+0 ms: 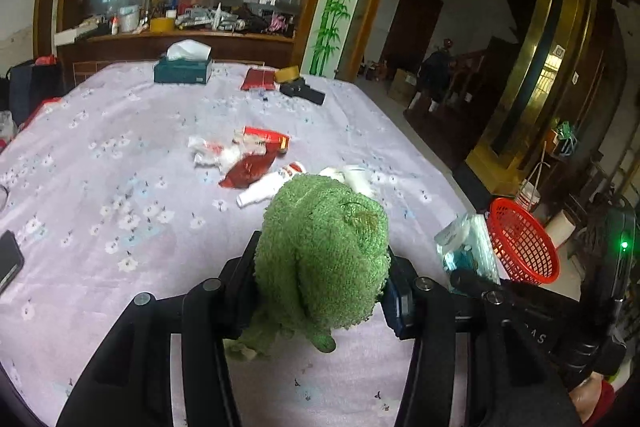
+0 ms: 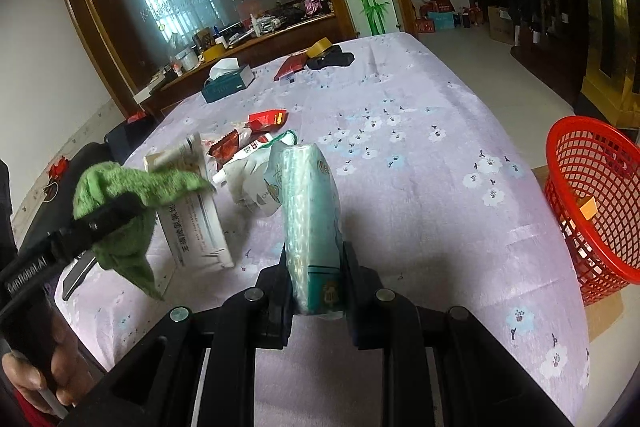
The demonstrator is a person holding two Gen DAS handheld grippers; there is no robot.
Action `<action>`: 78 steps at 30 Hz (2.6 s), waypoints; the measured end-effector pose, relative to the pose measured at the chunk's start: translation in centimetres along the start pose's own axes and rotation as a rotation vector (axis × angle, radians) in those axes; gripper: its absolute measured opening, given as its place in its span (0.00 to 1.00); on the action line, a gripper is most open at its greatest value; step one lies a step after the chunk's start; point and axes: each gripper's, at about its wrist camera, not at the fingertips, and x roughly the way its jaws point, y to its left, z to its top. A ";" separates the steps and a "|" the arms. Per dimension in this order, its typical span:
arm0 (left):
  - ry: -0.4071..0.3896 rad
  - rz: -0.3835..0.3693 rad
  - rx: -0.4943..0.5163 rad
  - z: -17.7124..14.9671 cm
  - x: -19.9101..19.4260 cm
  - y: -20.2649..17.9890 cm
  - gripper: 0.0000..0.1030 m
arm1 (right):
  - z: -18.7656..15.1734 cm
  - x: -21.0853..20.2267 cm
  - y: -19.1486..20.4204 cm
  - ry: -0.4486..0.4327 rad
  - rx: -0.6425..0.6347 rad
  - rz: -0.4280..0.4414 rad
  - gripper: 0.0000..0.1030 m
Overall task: Collect trash
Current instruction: 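Lift the towel and tissue pack and carry both toward the red wastebasket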
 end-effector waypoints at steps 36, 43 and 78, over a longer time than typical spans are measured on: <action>-0.110 0.096 0.124 -2.3 -4.9 -6.2 0.48 | -1.4 -7.3 -0.4 -0.123 -0.002 0.018 0.22; -0.105 0.114 0.116 -2.3 -4.8 -5.8 0.48 | -1.1 -6.6 0.3 -0.119 -0.023 0.012 0.22; 0.026 -0.025 0.146 -1.8 0.2 -8.3 0.48 | -0.6 -6.8 -3.9 -0.115 0.064 -0.017 0.22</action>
